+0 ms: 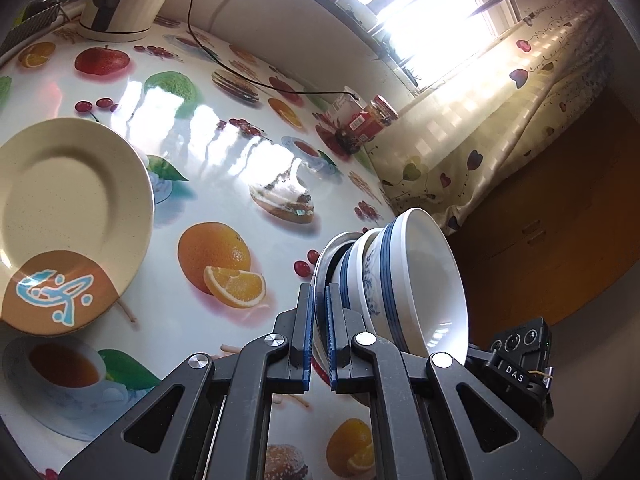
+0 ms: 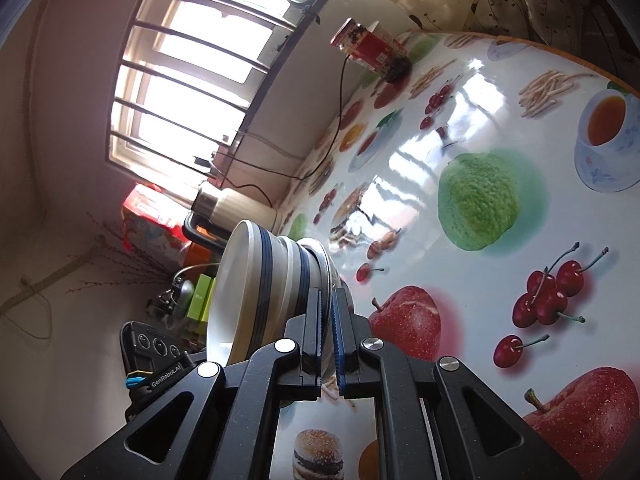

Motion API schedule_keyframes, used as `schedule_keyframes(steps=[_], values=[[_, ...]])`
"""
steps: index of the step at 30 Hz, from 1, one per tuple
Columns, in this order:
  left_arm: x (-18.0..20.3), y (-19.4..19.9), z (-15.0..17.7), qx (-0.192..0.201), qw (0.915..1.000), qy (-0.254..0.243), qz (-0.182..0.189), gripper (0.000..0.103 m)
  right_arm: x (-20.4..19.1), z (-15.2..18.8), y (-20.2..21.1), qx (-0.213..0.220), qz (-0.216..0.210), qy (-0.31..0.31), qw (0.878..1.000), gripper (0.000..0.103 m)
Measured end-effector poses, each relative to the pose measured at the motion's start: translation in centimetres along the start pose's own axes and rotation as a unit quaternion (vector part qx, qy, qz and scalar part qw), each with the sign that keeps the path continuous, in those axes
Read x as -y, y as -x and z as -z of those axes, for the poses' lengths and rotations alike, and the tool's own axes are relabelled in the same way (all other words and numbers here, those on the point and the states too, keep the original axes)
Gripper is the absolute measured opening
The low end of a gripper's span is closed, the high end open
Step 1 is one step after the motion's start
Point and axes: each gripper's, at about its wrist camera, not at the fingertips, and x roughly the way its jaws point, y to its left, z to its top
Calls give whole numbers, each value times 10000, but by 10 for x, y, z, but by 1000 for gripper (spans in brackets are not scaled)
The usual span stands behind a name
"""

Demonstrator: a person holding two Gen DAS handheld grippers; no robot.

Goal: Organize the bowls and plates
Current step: 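Carry the white bowl stack with both grippers toward the cream plate stack, then lower the white bowl stack onto the cream plates with both grippers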

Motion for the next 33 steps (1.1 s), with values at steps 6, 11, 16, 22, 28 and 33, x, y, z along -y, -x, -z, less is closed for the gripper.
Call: schedule_keyframes(steps=[6, 11, 16, 22, 28, 33], values=[[-12, 14, -7, 133, 9998, 93, -105, 4, -14, -3, -18, -152, -77, 122, 9998, 8], [-22, 24, -12, 223, 9995, 167, -162, 4, -23, -5, -34, -263, -132, 186, 9994, 8], [-32, 32, -18, 325, 9989, 244, -217, 4, -31, -5, -48, -401, -163, 250, 9988, 8], [-45, 44, -21, 440, 9979, 360, -307, 4, -43, -4, -67, -562, -214, 330, 9976, 8], [-56, 56, -25, 580, 9965, 461, -380, 4, -55, -3, -85, -703, -271, 407, 9963, 8], [-67, 66, -30, 670, 9953, 530, -445, 4, -64, -2, -99, -811, -323, 450, 9952, 8]])
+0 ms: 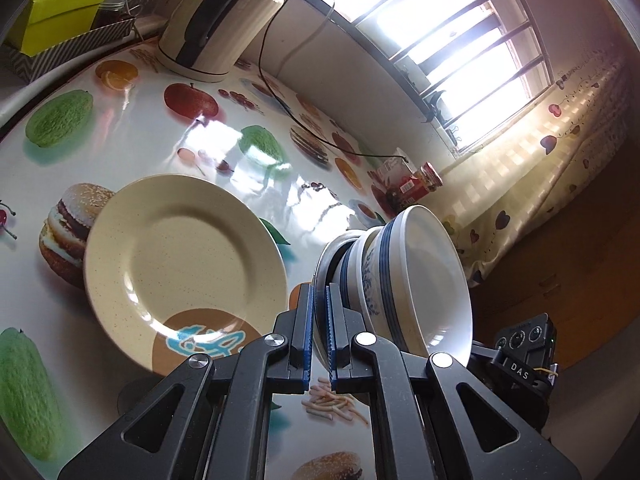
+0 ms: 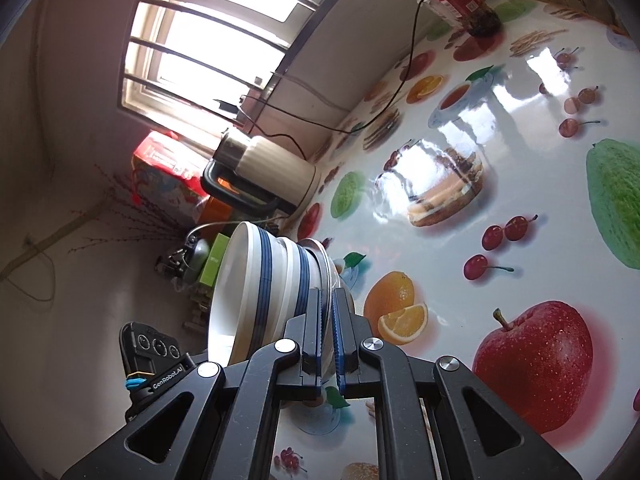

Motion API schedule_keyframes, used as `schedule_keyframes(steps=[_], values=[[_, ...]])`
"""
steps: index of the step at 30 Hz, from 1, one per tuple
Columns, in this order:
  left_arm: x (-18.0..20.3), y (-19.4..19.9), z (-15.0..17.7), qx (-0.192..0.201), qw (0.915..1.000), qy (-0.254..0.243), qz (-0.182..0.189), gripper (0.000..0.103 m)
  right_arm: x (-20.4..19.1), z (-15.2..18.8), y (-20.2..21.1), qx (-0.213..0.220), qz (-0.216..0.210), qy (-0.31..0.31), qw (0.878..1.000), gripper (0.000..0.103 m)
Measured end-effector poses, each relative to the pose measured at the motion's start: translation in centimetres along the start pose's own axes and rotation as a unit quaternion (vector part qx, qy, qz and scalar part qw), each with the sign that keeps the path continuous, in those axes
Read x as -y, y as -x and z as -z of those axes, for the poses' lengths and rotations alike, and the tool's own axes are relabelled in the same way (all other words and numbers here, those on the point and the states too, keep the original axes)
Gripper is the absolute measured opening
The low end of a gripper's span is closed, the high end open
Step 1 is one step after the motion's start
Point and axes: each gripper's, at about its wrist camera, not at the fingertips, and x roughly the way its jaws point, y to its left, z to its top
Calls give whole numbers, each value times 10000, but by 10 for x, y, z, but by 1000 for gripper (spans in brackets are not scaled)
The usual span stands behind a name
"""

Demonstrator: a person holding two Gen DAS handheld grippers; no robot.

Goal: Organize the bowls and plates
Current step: 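Lower the white bowl stack onto the cream plates with both grippers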

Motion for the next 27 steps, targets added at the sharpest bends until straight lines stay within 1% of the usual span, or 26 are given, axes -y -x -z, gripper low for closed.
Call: schedule_keyframes(steps=[15, 27], values=[[-26, 21, -11, 218, 9994, 161, -233, 4, -18, -1, -44, -354, -97, 139, 9992, 8], [-47, 34, -18, 351, 9982, 313, -383, 4, -27, 1, -71, -583, -143, 204, 9980, 8]])
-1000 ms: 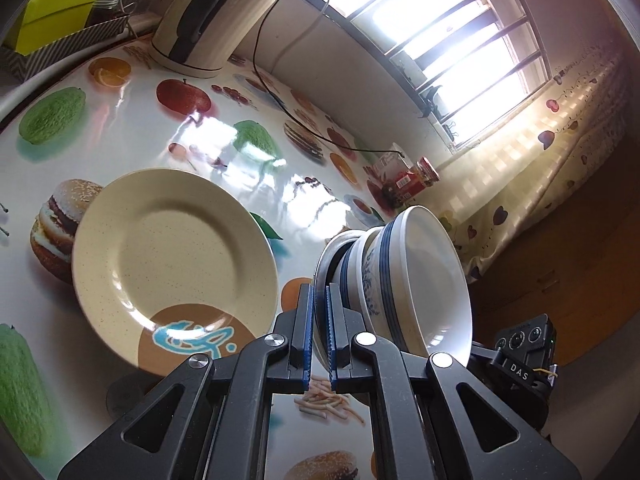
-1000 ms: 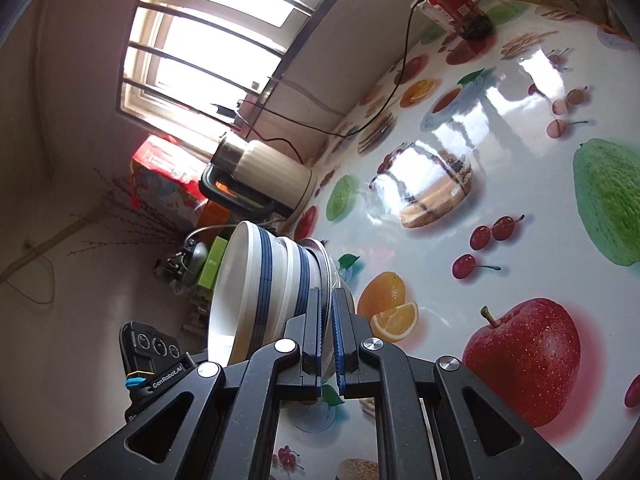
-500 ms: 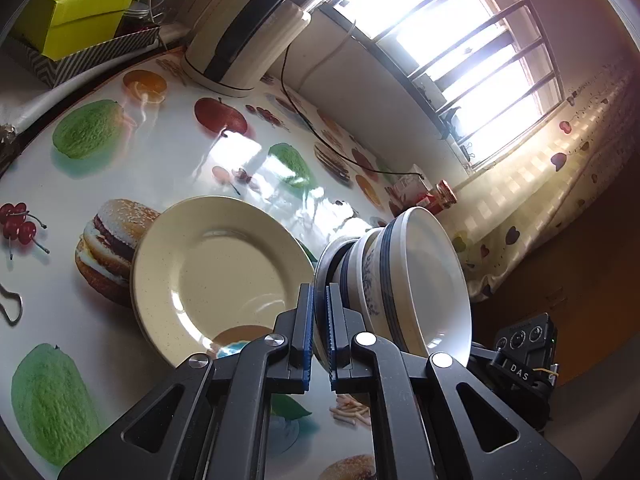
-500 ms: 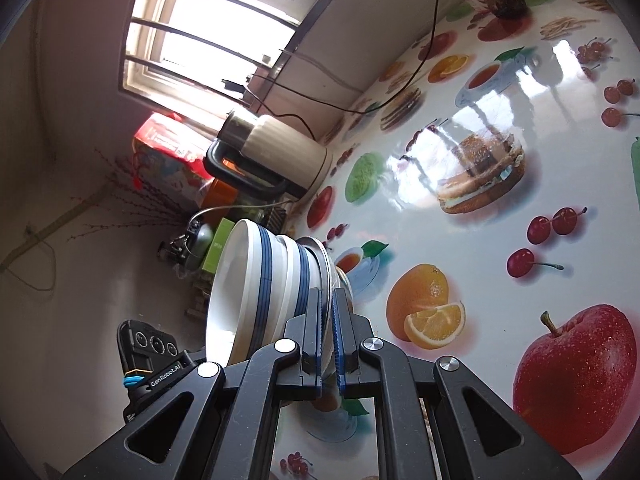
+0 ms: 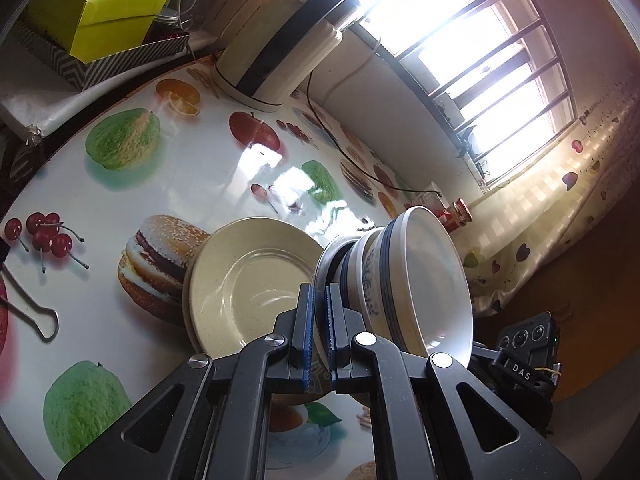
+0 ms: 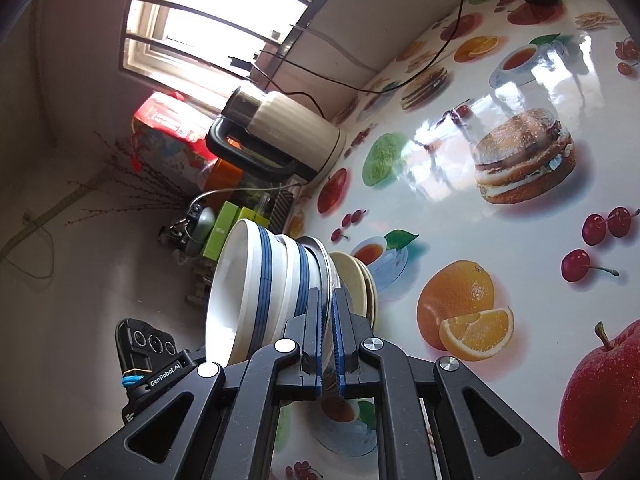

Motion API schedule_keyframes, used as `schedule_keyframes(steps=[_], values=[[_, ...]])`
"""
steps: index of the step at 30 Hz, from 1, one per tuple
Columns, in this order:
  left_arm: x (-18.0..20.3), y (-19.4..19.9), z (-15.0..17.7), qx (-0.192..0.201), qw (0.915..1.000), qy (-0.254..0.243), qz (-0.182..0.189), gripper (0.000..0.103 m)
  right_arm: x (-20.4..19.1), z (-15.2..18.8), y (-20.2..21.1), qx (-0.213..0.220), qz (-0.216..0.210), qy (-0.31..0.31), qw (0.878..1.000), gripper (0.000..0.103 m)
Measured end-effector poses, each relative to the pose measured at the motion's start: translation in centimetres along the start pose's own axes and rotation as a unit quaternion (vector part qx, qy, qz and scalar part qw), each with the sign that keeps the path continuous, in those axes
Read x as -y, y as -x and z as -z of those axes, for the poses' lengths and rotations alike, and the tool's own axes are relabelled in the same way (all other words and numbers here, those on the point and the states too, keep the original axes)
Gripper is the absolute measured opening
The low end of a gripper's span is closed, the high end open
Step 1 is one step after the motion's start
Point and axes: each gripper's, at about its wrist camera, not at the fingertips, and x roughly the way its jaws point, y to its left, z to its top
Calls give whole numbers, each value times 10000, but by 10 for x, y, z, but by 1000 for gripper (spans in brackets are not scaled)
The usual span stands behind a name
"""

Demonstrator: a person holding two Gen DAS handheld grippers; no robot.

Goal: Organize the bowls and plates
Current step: 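Lower the white bowl stack onto the cream plates with both grippers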

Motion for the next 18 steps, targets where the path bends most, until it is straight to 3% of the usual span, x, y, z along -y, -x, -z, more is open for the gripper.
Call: schedule_keyframes(steps=[18], values=[[-28, 1, -5, 41, 9996, 227, -171, 4, -2, -2, -37, -285, 49, 30, 9996, 8]])
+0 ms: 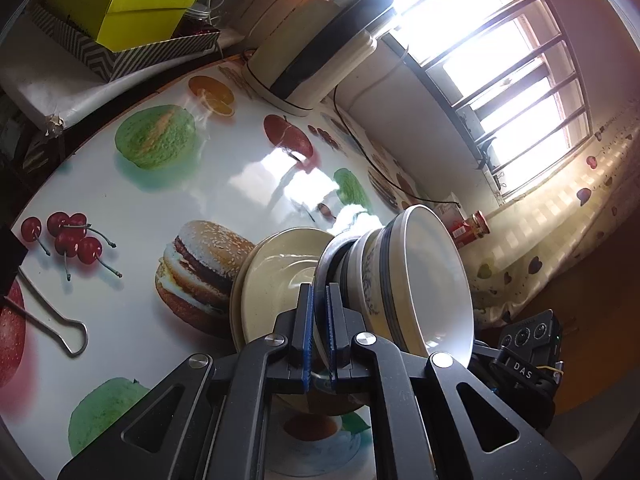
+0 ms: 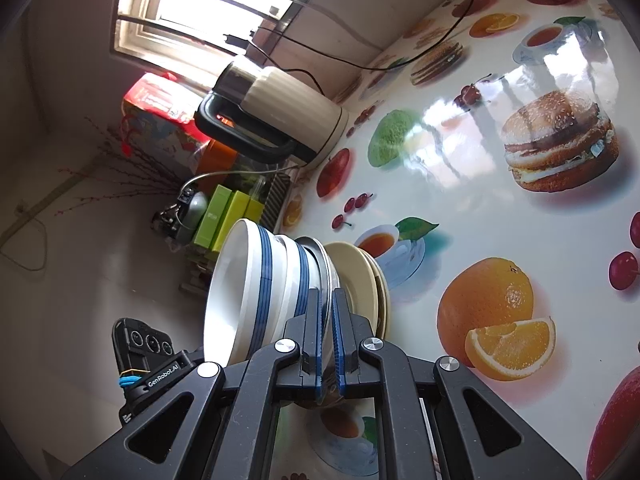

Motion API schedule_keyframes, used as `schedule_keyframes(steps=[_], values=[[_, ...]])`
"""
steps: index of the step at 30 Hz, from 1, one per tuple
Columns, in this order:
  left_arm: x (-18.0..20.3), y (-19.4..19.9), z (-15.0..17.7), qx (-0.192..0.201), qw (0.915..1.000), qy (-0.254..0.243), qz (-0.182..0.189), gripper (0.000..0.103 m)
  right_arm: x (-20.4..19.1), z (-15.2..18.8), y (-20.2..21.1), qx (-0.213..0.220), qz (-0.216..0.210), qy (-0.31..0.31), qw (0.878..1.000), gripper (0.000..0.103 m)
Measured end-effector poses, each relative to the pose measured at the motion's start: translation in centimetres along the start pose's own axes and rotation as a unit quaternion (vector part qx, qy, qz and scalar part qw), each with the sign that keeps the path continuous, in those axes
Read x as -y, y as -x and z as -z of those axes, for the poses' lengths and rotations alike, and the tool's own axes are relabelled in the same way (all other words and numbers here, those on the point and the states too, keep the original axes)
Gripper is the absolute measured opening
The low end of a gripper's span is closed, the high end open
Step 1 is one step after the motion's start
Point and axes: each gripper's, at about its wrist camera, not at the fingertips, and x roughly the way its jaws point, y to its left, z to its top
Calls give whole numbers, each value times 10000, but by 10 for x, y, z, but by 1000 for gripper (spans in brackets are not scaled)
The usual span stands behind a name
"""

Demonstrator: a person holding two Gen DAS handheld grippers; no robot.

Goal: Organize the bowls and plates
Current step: 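Lower the white bowl stack onto the cream plates with both grippers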

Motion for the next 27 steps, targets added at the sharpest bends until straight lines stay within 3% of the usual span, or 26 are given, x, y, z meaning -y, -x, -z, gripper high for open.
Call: schedule_keyframes(steps=[27], values=[[-6, -4, -1, 23, 10000, 61, -41, 4, 2, -2, -11, -78, 109, 94, 9999, 8]])
